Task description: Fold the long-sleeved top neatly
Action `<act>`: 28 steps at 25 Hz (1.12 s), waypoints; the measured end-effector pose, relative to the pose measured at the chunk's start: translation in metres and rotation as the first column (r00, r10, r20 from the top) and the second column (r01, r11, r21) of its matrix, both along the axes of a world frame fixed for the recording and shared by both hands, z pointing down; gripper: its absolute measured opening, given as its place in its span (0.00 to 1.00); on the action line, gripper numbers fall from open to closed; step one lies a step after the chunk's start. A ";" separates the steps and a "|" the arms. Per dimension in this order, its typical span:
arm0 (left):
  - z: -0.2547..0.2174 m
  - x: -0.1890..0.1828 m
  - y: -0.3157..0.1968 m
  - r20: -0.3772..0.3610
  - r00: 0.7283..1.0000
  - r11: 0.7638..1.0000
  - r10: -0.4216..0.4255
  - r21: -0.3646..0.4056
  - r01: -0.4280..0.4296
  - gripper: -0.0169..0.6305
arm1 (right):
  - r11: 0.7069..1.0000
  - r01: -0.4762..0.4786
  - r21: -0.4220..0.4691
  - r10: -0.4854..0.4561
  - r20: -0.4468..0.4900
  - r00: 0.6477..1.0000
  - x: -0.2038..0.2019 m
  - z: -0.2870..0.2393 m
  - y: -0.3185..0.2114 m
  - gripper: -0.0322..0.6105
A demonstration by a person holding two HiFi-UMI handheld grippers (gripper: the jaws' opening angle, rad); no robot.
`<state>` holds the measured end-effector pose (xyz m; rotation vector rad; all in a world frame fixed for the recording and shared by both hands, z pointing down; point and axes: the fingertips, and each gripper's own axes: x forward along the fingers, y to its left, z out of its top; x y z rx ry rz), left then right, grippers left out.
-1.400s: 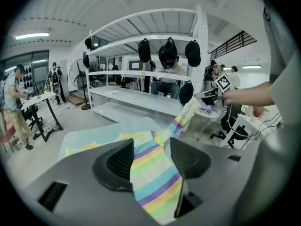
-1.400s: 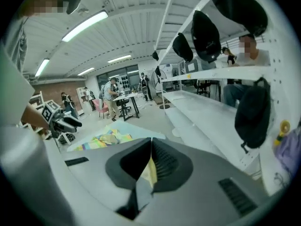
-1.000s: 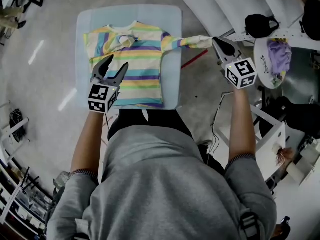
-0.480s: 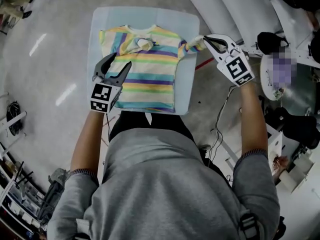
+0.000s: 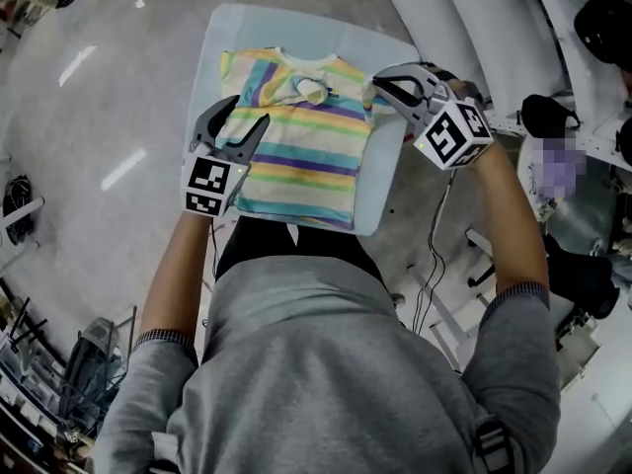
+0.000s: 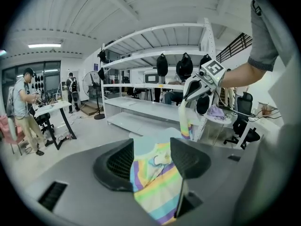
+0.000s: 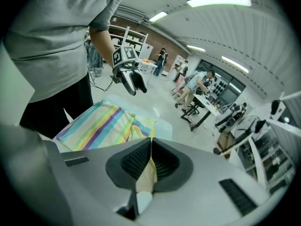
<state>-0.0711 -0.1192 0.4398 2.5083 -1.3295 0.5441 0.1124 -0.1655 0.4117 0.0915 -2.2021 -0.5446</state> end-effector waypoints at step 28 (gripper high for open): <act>0.119 -0.137 0.045 -0.026 0.988 0.964 -0.151 -0.226 0.141 0.44 | 0.901 0.407 -0.151 -0.429 -0.174 0.886 -0.228 0.210 0.001 0.08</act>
